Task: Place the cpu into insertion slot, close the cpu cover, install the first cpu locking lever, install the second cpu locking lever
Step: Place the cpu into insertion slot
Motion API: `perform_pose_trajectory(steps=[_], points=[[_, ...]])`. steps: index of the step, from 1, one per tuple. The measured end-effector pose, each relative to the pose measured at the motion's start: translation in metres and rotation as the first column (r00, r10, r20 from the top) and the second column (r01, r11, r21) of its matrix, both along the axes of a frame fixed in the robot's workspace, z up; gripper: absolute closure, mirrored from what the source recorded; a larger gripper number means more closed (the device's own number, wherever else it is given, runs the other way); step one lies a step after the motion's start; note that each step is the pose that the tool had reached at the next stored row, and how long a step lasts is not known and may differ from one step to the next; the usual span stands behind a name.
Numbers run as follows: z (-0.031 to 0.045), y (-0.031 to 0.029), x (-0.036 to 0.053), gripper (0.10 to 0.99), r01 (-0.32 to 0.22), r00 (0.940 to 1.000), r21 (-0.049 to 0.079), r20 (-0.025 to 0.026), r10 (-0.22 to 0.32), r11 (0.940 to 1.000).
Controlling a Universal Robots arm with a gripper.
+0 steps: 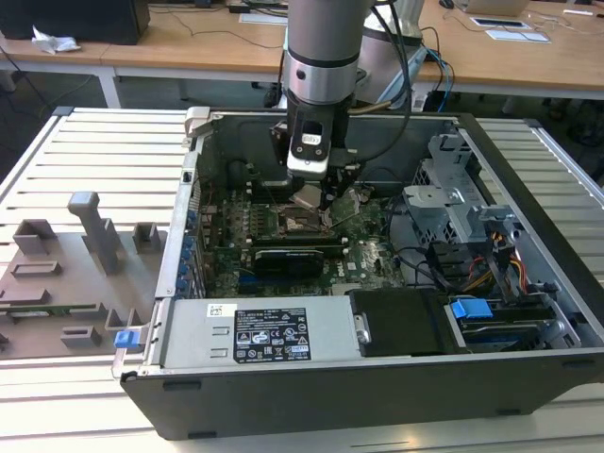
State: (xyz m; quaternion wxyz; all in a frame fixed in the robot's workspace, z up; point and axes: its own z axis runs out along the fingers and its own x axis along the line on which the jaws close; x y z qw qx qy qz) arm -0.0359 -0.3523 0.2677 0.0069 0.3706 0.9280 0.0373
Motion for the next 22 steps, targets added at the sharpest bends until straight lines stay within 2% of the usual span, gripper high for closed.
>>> perform_pose_trajectory(steps=[4, 10, 12, 16, 19, 22], points=[[0.0000, 0.0000, 0.0000, 0.541, 0.050, 0.9988, -0.001, 0.0001, -0.050, 0.9988], [-0.0001, 0.0000, 0.0000, 0.541, 0.114, 0.9935, -0.004, 0.0003, -0.114, 0.9935], [-0.0001, 0.0000, 0.0000, 0.541, 0.158, 0.9875, -0.005, 0.0004, -0.158, 0.9875], [-0.0001, 0.0000, 0.0000, 0.541, 0.202, 0.9793, -0.006, 0.0007, -0.202, 0.9793], [-0.0001, 0.0000, 0.0000, 0.541, 0.240, 0.9707, -0.008, 0.0011, -0.240, 0.9707], [-0.0001, 0.0000, 0.0000, 0.541, 0.260, 0.9657, -0.010, 0.0015, -0.260, 0.9656]])
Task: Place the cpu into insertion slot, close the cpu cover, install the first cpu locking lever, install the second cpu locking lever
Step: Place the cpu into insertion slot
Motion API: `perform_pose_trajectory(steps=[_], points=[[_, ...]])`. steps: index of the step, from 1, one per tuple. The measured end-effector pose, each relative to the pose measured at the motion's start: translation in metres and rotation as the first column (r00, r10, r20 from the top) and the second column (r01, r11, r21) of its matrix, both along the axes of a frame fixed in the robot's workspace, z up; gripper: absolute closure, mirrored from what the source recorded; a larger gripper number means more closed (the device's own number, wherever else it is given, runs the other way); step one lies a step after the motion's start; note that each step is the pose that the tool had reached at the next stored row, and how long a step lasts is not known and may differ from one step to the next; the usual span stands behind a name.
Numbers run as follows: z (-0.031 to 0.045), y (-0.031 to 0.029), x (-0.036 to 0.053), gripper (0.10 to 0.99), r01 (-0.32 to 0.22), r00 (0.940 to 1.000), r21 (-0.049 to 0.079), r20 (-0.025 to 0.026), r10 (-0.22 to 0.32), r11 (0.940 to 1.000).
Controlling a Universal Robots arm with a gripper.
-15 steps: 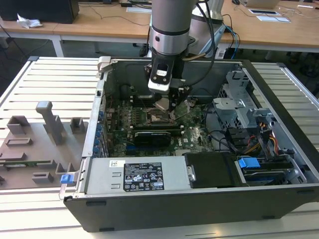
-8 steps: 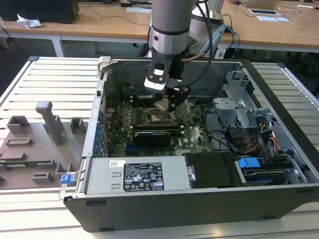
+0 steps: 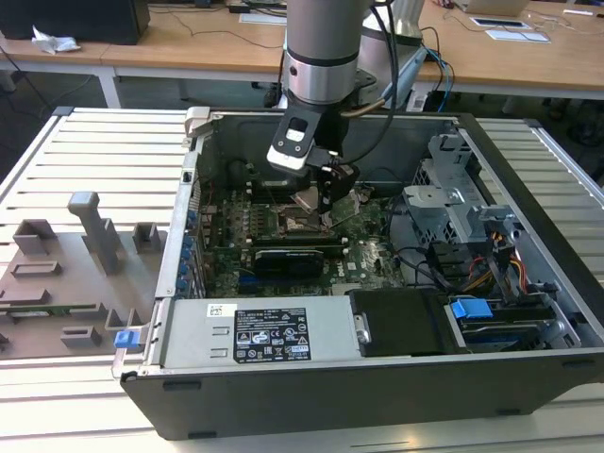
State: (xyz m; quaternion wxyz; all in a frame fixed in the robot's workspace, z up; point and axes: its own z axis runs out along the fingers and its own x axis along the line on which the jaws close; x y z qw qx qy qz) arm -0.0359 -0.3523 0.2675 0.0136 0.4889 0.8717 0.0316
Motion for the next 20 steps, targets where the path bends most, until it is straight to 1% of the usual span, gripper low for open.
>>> perform_pose_trajectory(steps=[7, 9, 15, 17, 20], points=[[0.0000, 0.0000, 0.0000, 0.541, 0.054, 0.9985, -0.002, 0.0000, -0.054, 0.9985], [0.0000, 0.0000, 0.0000, 0.541, 0.078, 0.9969, -0.003, 0.0000, -0.078, 0.9969], [0.0000, 0.0000, 0.0000, 0.541, 0.121, 0.9926, -0.006, 0.0003, -0.121, 0.9926], [0.0000, 0.0000, 0.0000, 0.541, 0.142, 0.9898, -0.008, 0.0006, -0.142, 0.9898], [0.0000, 0.0000, 0.0000, 0.541, 0.160, 0.9872, -0.010, 0.0009, -0.160, 0.9871]])
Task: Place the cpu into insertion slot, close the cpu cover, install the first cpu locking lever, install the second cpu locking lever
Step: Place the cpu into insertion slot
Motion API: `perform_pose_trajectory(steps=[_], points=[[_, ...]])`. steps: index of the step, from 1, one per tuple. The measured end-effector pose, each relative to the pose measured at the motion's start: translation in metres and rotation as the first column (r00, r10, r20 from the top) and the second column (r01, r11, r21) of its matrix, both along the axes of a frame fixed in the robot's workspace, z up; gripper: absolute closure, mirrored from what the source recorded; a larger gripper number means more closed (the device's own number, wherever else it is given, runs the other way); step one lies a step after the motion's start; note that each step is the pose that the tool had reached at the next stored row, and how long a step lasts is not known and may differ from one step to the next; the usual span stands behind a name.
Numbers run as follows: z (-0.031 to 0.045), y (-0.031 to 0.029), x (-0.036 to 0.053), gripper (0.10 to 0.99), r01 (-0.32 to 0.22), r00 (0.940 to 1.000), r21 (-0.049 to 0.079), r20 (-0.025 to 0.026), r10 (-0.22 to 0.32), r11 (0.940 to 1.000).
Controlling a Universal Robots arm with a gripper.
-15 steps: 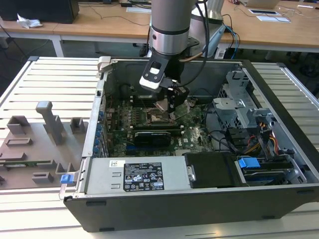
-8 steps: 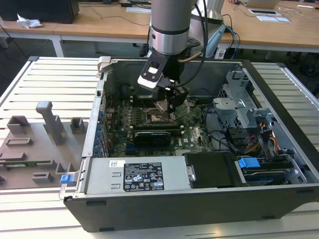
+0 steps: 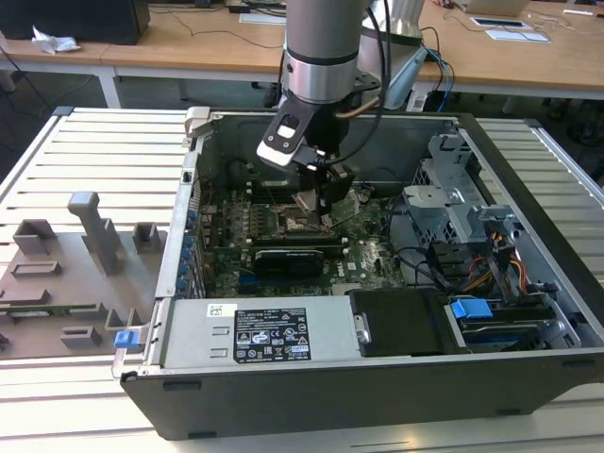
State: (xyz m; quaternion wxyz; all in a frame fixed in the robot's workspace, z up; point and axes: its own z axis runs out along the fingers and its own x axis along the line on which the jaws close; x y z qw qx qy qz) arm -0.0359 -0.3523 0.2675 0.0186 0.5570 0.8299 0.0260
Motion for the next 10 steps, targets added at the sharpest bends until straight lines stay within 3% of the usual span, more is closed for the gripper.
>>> perform_pose_trajectory(steps=[10], points=[[0.0000, 0.0000, 0.0000, 0.541, 0.063, 0.9980, -0.005, 0.0001, -0.063, 0.9980]])
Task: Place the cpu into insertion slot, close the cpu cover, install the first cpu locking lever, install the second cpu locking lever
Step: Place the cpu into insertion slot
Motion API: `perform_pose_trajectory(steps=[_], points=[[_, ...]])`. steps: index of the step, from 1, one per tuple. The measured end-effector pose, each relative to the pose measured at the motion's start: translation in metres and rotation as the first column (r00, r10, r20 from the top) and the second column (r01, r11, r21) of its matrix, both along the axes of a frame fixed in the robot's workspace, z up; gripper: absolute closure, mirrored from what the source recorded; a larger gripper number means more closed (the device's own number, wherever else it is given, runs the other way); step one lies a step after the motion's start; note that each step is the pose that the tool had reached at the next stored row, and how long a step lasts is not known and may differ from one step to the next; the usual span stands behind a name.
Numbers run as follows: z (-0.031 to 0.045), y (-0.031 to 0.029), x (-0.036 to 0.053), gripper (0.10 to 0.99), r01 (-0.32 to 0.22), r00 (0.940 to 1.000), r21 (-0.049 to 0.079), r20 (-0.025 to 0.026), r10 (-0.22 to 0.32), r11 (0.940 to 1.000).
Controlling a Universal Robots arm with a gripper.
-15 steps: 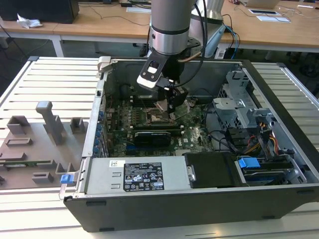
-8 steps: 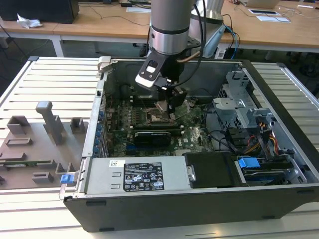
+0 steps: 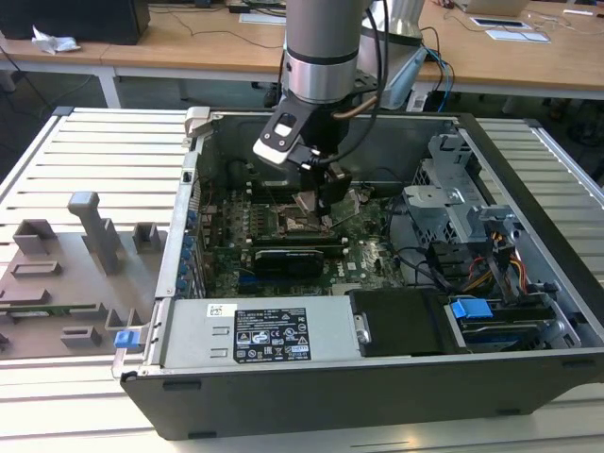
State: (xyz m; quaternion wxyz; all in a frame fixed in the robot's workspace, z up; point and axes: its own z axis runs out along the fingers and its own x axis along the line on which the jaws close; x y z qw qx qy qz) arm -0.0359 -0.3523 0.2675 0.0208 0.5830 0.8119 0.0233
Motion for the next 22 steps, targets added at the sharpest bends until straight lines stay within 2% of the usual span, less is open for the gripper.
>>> perform_pose_trajectory(steps=[11, 22], points=[[0.0000, 0.0000, 0.0000, 0.541, 0.074, 0.9972, -0.004, 0.0002, -0.074, 0.9972], [0.0000, 0.0000, 0.0000, 0.541, 0.161, 0.9869, -0.008, 0.0006, -0.161, 0.9869]])
